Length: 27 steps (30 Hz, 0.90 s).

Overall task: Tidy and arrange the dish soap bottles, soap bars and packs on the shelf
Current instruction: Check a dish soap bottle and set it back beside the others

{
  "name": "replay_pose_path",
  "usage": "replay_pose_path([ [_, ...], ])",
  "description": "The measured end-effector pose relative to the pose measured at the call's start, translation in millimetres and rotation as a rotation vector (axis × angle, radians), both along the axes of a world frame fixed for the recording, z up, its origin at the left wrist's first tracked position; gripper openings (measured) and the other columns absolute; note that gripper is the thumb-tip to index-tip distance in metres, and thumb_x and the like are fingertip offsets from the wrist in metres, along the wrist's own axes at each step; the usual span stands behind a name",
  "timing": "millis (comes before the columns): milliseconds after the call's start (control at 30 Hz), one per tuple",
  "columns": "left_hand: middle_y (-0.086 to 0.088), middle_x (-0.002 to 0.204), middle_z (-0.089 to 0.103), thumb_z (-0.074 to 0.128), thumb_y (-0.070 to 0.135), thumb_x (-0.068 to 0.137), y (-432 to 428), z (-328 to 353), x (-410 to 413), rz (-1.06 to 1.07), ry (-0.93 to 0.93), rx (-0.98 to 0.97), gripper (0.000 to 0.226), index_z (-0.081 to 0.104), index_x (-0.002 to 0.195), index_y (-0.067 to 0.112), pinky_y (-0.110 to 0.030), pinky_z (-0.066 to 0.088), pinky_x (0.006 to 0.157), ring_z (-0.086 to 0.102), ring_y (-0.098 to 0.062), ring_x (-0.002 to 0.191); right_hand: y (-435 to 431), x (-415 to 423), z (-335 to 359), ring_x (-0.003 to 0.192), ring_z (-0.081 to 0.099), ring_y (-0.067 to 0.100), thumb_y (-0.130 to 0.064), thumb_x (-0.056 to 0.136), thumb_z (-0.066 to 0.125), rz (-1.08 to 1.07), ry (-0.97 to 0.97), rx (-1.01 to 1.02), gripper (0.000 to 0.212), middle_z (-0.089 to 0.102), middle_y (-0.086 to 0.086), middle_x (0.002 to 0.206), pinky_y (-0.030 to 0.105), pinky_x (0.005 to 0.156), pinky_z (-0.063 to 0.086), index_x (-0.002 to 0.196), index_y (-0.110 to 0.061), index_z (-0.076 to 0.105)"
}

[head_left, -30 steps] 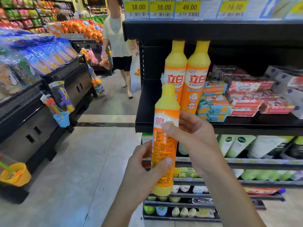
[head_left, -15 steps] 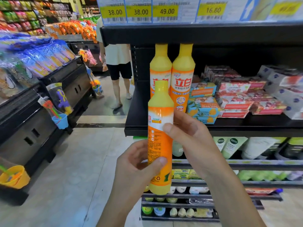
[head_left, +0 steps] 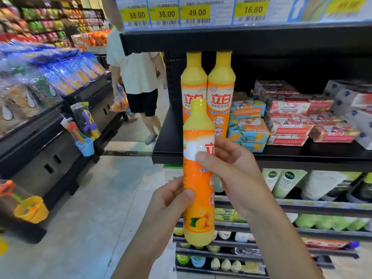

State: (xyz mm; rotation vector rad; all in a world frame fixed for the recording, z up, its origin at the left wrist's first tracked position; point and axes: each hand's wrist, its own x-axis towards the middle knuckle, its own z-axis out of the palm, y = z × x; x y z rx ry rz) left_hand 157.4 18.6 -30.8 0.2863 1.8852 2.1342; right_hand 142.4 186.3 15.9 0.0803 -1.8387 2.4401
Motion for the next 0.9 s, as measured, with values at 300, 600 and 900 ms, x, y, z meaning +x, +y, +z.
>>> replay_pose_path([
  [300, 0.018, 0.113, 0.073, 0.082, 0.058, 0.056, 11, 8, 9, 0.156, 0.081, -0.146, 0.07, 0.062, 0.121, 0.04, -0.022, 0.059, 0.074, 0.071, -0.007, 0.105, 2, 5, 6, 0.094, 0.074, 0.015, -0.024, 0.055, 0.089, -0.099, 0.029, 0.039, 0.062, 0.079, -0.002, 0.099, 0.034, 0.08, 0.063, 0.113, -0.019, 0.069],
  [600, 0.011, 0.107, 0.077, 0.092, 0.039, 0.057, 19, 2, 7, 0.256, 0.167, -0.178, 0.067, 0.065, 0.118, 0.031, -0.025, 0.06, 0.076, 0.074, -0.01, 0.099, 11, 5, 5, 0.098, 0.072, 0.009, -0.025, 0.069, 0.089, -0.052, 0.095, 0.164, 0.052, 0.077, -0.009, 0.104, 0.029, 0.084, 0.06, 0.115, -0.029, 0.064],
  [900, 0.002, 0.117, 0.076, 0.087, 0.032, 0.067, 9, 1, 1, 0.179, 0.126, -0.1, 0.068, 0.066, 0.13, 0.019, -0.043, 0.057, 0.095, 0.072, -0.019, 0.111, 15, 4, 4, 0.104, 0.072, 0.006, -0.024, 0.082, 0.077, 0.108, 0.087, 0.21, 0.037, 0.077, -0.009, 0.111, 0.022, 0.082, 0.058, 0.117, -0.027, 0.07],
])
